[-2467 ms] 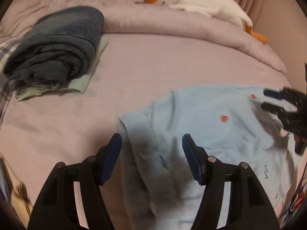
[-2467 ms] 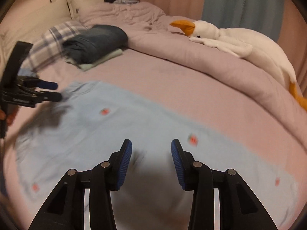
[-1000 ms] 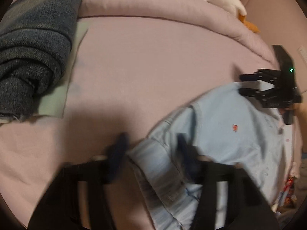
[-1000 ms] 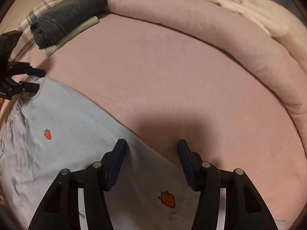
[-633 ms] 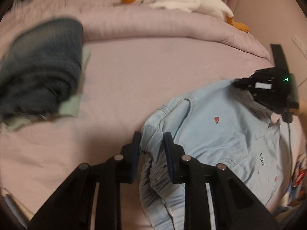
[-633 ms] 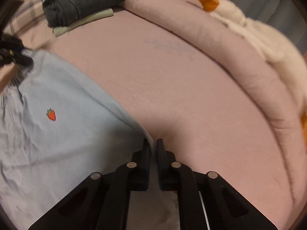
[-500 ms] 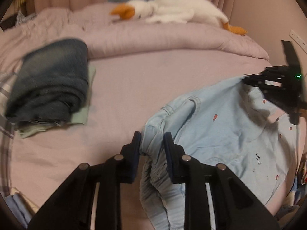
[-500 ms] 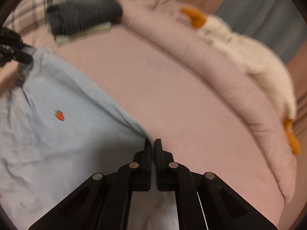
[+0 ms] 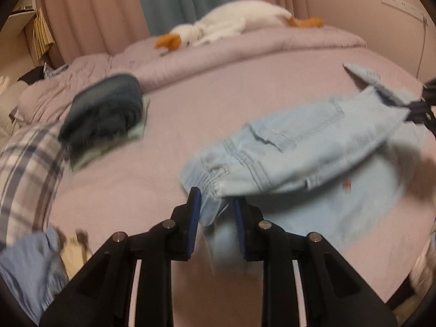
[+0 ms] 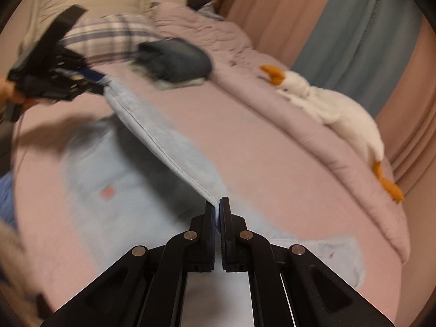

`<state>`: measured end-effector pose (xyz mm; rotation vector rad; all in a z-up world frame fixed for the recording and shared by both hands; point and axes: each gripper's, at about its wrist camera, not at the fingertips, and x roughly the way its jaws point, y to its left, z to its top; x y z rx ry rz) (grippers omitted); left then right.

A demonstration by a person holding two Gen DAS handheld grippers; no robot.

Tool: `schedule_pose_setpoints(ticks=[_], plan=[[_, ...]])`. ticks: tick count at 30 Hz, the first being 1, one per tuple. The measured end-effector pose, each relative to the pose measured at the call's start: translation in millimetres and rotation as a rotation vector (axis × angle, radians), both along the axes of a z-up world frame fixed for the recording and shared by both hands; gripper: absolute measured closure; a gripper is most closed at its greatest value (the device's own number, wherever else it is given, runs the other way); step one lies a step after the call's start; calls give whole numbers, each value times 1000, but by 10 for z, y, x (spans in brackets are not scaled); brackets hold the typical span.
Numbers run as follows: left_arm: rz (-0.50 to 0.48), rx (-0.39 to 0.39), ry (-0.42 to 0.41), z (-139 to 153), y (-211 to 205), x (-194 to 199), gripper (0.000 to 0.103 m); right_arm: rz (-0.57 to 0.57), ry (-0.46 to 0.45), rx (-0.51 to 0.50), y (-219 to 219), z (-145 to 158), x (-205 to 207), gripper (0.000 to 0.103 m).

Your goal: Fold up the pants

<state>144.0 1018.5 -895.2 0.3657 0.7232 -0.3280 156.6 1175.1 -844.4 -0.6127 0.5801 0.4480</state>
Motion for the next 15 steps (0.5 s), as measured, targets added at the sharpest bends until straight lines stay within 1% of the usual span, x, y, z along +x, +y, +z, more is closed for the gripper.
schedule_pose_setpoints(ticks=[1,2,4,5,6,7,8,9,10,11,12,13,14,15], plan=[[9,1,10,-71,256,-146,79,10,15,-11,21,-81,-101,100],[18,6,21,-154,193,-180,79,21,24,-35,65,-202,-179,100],[36,23,36,-281,99,-142,79,28,72,-61,103,-403,-202,100],[43,25,36,-322,205,-147,79,25,83,-71,123,-494,-189,100],[51,27,29,-335,90,-139,79,23,87,-82,141,-559,-168,100],[56,27,21,-327,63,-125,80,18,87,-83,145,-579,-143,100],[60,17,13,-321,223,-168,80,9,91,-69,140,-578,-112,100],[58,2,5,-287,154,-296,80,1,92,-54,132,-549,-89,100],[58,-10,-6,-235,-87,-321,80,-3,86,-47,131,-511,-109,100],[56,-24,-13,-197,18,-374,80,-3,75,-40,131,-470,-163,100],[53,-34,-9,-184,-360,-343,80,6,67,-32,126,-421,-194,100],[53,-40,-3,-182,-230,-551,79,16,63,-28,139,-408,-262,100],[52,-39,3,-204,-133,-645,79,19,67,-22,148,-438,-328,100],[51,-28,24,-293,211,-566,79,19,82,-16,149,-473,-334,100]])
